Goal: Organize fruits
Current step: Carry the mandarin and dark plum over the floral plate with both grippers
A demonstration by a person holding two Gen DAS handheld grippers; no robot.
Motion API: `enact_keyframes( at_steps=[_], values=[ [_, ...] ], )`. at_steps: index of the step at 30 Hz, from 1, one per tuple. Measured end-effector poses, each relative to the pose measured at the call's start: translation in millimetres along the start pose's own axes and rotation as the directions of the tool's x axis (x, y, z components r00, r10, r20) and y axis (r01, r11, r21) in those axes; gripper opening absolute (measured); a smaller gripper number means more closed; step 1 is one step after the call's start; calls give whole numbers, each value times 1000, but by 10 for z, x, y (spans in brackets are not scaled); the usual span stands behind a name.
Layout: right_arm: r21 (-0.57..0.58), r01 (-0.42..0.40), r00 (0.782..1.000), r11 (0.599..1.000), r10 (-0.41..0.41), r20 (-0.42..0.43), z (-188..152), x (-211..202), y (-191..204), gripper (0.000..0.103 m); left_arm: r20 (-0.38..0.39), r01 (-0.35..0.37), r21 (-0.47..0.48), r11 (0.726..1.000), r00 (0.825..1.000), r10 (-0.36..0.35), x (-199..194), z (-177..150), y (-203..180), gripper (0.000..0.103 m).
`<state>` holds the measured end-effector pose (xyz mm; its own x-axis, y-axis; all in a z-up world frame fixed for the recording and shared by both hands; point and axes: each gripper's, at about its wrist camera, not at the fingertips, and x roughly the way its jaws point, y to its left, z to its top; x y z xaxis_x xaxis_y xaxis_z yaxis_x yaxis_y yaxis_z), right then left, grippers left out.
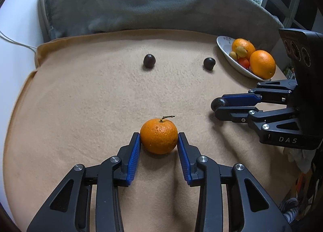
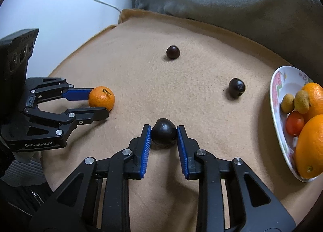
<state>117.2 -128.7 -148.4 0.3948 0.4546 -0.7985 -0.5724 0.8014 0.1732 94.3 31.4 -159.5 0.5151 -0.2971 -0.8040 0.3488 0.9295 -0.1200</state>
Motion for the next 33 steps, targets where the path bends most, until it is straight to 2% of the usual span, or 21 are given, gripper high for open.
enact_keyframes(
  at_steps=[16,25,33],
  values=[
    [66,40,992,997,-48,116,-60,-634,-277,27,78,44,26,999,996,-45,-126,275,-230,35],
    [129,95,979,987,-116,169,-186,-1052,-602,27,110,75,92,993,990,-85,-74,595,-567,35],
    [186,142,967,972,-177,186,-267,-1260,-949,27,128,109,145,983,983,-128,46,893,-838,35]
  ],
)
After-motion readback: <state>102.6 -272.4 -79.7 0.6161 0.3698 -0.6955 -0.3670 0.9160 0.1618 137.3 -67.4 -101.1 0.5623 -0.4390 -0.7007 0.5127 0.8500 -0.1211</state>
